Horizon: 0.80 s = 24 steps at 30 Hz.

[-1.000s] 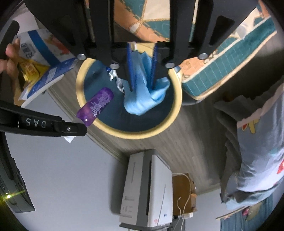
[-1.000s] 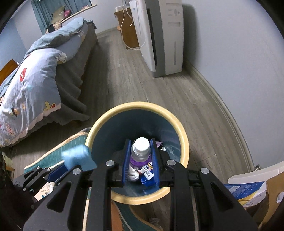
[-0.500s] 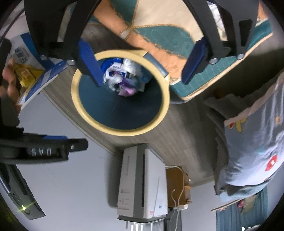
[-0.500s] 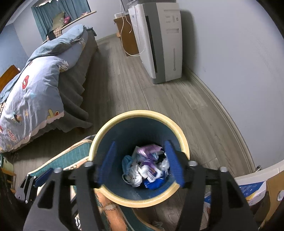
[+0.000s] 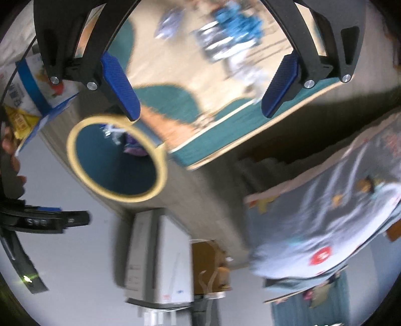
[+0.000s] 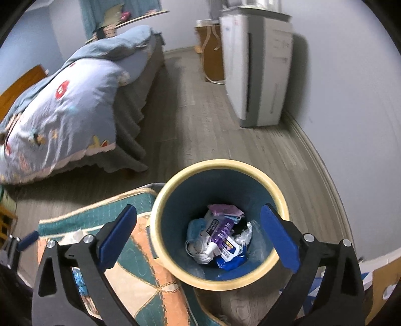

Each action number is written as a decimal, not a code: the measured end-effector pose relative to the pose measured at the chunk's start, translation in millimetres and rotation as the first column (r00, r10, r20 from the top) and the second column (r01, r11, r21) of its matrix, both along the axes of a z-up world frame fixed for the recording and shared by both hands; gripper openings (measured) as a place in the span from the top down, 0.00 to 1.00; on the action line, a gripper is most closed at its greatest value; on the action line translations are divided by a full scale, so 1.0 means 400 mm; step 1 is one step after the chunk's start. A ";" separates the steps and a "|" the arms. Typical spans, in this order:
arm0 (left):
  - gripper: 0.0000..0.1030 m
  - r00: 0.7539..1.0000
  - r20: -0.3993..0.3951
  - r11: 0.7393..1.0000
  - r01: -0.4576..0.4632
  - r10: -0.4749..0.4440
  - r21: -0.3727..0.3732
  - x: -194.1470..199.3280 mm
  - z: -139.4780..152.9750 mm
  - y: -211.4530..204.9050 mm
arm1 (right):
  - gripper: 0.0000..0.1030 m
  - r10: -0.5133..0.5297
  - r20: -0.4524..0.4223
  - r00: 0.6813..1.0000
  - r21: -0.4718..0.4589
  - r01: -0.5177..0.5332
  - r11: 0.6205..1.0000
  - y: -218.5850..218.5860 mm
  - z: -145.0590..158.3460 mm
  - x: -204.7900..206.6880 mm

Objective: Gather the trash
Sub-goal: 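Move both open grippers back over the blue glove and blister pack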

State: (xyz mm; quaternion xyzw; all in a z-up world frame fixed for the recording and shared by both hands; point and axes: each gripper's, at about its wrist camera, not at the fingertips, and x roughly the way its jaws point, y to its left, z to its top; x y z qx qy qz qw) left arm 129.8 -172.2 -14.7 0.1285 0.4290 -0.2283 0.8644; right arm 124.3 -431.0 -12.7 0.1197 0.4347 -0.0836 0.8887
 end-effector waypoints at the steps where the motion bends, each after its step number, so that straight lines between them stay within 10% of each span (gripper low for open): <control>1: 0.06 1.000 -0.009 1.000 -0.024 0.024 0.010 0.000 0.001 0.030 | 0.06 0.015 -0.001 1.000 -0.012 -0.015 1.000 0.016 0.002 0.002; 12: 0.06 0.957 -0.145 0.967 -0.253 0.251 0.005 -0.019 -0.085 0.301 | 0.06 0.198 -0.074 0.977 0.025 -0.197 0.980 0.215 -0.042 0.032; 24: 0.06 0.958 -0.248 0.988 -0.127 0.146 0.088 -0.043 -0.252 0.274 | 0.06 0.306 -0.188 0.933 0.054 -0.301 0.952 0.366 -0.121 0.049</control>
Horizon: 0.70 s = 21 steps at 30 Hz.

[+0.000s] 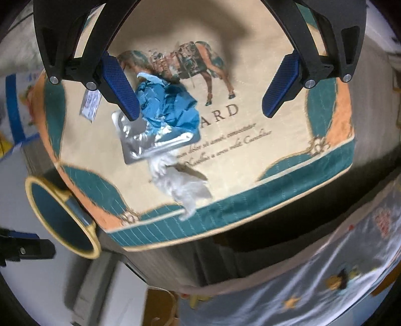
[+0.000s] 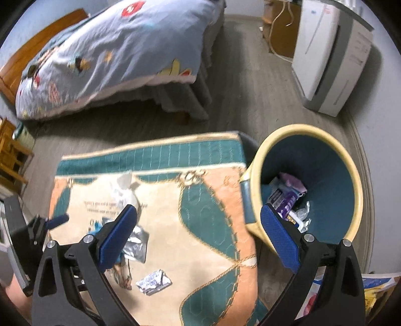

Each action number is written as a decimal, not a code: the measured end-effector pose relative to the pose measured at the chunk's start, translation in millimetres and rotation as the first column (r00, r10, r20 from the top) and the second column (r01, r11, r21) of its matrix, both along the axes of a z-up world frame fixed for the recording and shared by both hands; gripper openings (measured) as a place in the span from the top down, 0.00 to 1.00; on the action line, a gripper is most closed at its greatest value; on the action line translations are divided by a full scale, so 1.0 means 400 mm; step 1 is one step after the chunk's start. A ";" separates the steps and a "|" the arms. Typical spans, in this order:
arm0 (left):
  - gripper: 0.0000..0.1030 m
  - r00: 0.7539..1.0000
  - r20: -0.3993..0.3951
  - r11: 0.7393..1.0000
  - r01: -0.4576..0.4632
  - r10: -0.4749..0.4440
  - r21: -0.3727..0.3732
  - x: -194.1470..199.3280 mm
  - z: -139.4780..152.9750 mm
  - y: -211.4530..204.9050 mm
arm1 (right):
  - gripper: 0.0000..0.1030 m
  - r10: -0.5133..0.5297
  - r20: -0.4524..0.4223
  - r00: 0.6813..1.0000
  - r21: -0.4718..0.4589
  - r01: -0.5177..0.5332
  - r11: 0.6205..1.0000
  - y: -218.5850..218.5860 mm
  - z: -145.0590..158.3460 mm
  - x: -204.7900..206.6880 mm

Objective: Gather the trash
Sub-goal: 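Move both open grippers back over the blue glove and blister pack, then grasp the blue glove with the left gripper while the right grasps the small sachet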

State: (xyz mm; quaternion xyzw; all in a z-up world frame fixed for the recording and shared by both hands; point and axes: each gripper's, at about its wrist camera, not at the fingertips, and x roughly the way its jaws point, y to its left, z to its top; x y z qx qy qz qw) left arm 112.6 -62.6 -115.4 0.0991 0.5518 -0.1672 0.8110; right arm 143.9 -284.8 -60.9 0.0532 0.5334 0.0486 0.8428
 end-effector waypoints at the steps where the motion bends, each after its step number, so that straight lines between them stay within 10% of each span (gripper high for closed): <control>1: 0.06 1.000 -0.009 1.000 0.019 -0.019 -0.012 -0.001 -0.005 -0.004 | 0.06 0.007 -0.006 1.000 -0.001 -0.007 1.000 0.004 -0.004 -0.003; 6: 0.13 0.994 -0.030 0.995 0.101 -0.100 0.004 -0.010 -0.023 -0.028 | 0.06 0.031 -0.050 0.998 -0.009 -0.032 0.999 0.028 -0.036 -0.034; 9: 0.52 0.987 -0.068 0.989 0.149 -0.147 0.012 -0.015 -0.037 -0.034 | 0.06 0.036 -0.080 0.996 -0.005 -0.037 0.999 0.048 -0.058 -0.057; 12: 0.64 0.985 -0.068 0.988 0.156 -0.156 -0.004 -0.023 -0.023 -0.028 | 0.06 0.029 -0.090 0.996 0.026 -0.027 0.999 0.060 -0.069 -0.085; 21: 0.69 0.994 -0.028 0.994 0.106 -0.106 -0.013 -0.056 0.035 0.042 | 0.06 -0.015 -0.169 0.986 0.050 0.023 0.998 0.076 -0.165 -0.154</control>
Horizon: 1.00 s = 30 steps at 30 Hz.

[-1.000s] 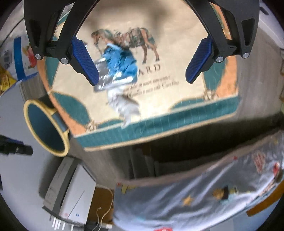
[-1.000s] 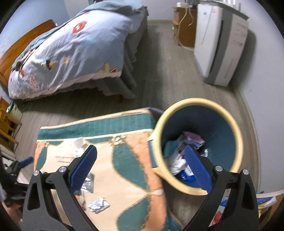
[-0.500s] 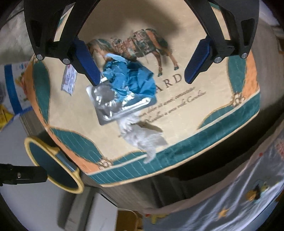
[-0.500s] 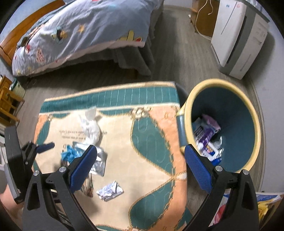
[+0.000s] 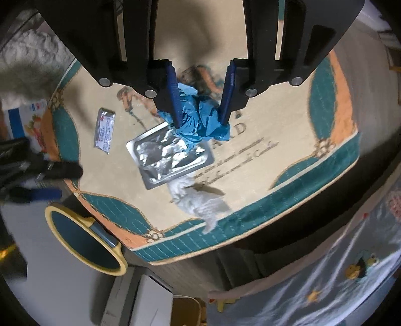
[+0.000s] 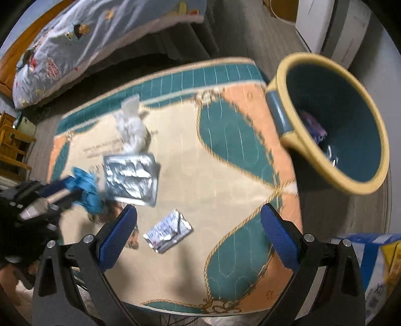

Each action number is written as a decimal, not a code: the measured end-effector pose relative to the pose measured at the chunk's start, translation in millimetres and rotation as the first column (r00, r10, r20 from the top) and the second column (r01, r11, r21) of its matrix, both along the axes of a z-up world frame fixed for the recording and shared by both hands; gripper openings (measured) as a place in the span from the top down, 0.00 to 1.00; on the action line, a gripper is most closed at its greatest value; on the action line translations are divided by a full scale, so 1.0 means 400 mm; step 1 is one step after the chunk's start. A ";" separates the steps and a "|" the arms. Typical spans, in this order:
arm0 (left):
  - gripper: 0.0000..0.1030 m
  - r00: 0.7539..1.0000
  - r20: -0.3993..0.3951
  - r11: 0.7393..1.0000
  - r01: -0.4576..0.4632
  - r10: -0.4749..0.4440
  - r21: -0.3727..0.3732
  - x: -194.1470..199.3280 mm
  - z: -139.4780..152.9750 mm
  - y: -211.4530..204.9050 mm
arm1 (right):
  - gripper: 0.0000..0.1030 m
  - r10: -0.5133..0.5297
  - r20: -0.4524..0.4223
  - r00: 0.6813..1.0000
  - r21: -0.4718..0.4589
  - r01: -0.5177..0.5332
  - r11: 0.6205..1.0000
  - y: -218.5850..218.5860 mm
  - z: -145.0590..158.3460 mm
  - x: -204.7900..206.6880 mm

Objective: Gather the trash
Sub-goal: 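Grasp the blue glove with the left gripper while the right grasps the small sachet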

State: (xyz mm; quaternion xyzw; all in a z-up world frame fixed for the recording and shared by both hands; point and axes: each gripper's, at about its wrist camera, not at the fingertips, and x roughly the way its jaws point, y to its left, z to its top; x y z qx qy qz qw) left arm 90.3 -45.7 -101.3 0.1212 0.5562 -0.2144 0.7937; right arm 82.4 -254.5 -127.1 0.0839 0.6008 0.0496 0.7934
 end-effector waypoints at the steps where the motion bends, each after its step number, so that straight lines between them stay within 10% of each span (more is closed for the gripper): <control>1: 0.69 1.000 0.002 1.000 -0.009 0.009 -0.004 0.002 0.004 0.005 | 0.06 0.020 -0.001 1.000 -0.010 -0.020 1.000 0.013 -0.011 -0.005; 11: 0.69 0.998 -0.006 0.997 -0.065 0.065 -0.052 0.004 0.038 0.075 | 0.13 0.207 -0.061 0.977 -0.039 -0.209 0.977 0.123 -0.090 -0.025; 17: 0.69 0.998 -0.005 0.995 -0.059 0.058 -0.078 0.016 0.046 0.070 | 0.30 0.233 -0.099 0.967 -0.080 -0.241 0.967 0.142 -0.121 -0.031; 22: 0.69 0.998 0.003 0.993 -0.062 0.063 -0.104 0.025 0.063 0.068 | 0.76 0.217 -0.081 0.973 -0.061 -0.222 0.973 0.128 -0.109 -0.022; 30: 0.69 0.997 0.014 0.991 -0.070 0.072 -0.110 0.028 0.073 0.060 | 0.89 0.199 -0.069 0.978 -0.028 -0.201 0.979 0.100 -0.097 -0.019</control>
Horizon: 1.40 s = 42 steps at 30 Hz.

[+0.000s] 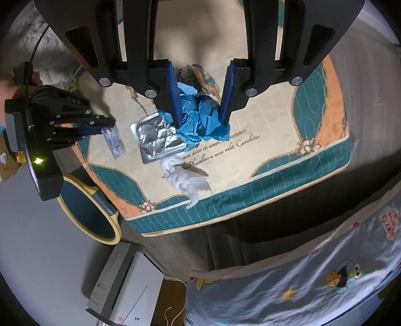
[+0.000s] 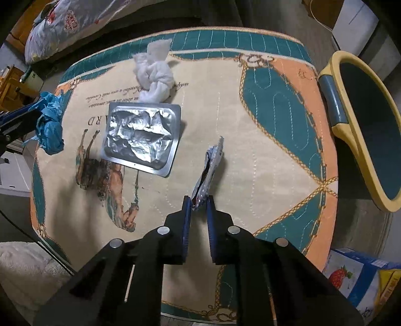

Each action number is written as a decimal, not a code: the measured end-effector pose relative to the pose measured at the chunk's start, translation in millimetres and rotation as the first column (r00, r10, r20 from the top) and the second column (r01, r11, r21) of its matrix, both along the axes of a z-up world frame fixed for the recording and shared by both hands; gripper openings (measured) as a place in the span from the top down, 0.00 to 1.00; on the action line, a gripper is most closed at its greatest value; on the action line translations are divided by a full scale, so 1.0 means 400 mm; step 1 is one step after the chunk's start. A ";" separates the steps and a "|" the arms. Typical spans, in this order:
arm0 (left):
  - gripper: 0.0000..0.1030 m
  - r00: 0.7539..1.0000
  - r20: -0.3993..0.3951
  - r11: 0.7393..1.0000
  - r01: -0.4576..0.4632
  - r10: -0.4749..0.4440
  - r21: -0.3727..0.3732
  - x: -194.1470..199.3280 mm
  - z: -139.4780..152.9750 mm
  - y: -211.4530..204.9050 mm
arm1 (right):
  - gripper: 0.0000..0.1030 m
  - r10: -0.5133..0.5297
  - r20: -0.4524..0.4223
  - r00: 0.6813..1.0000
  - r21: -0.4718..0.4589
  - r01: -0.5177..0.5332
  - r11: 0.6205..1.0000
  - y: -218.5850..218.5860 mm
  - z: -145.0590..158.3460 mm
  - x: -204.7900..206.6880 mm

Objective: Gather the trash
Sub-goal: 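Grasp the blue glove with the left gripper while the right grasps the small sachet, then carry the glove and sachet over the bin and open both grippers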

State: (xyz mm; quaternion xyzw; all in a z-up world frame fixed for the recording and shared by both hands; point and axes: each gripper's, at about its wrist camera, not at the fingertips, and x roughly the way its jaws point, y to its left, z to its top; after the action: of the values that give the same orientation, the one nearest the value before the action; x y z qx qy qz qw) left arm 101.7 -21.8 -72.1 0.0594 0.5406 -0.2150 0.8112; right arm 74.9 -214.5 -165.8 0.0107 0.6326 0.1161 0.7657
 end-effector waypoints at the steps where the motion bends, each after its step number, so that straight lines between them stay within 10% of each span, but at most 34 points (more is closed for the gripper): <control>1: 0.69 1.000 0.002 1.000 0.001 -0.001 0.001 0.000 0.001 -0.002 | 0.89 -0.005 -0.001 1.000 -0.006 0.005 1.000 -0.006 0.002 0.000; 22: 0.69 0.999 0.052 1.000 0.015 -0.014 -0.021 0.031 0.044 -0.066 | 0.89 -0.201 0.105 0.974 0.129 0.187 0.974 -0.177 0.163 0.069; 42: 0.69 0.965 0.186 0.977 0.202 -0.185 -0.074 0.056 0.114 -0.501 | 0.89 -0.266 0.256 0.929 0.046 0.263 0.964 -0.473 0.282 0.082</control>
State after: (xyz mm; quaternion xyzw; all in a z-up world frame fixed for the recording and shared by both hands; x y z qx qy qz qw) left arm 124.1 -222.3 -26.5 0.0933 0.4468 -0.3119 0.8333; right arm 107.8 -403.9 -52.9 0.0848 0.5190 0.0156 0.8504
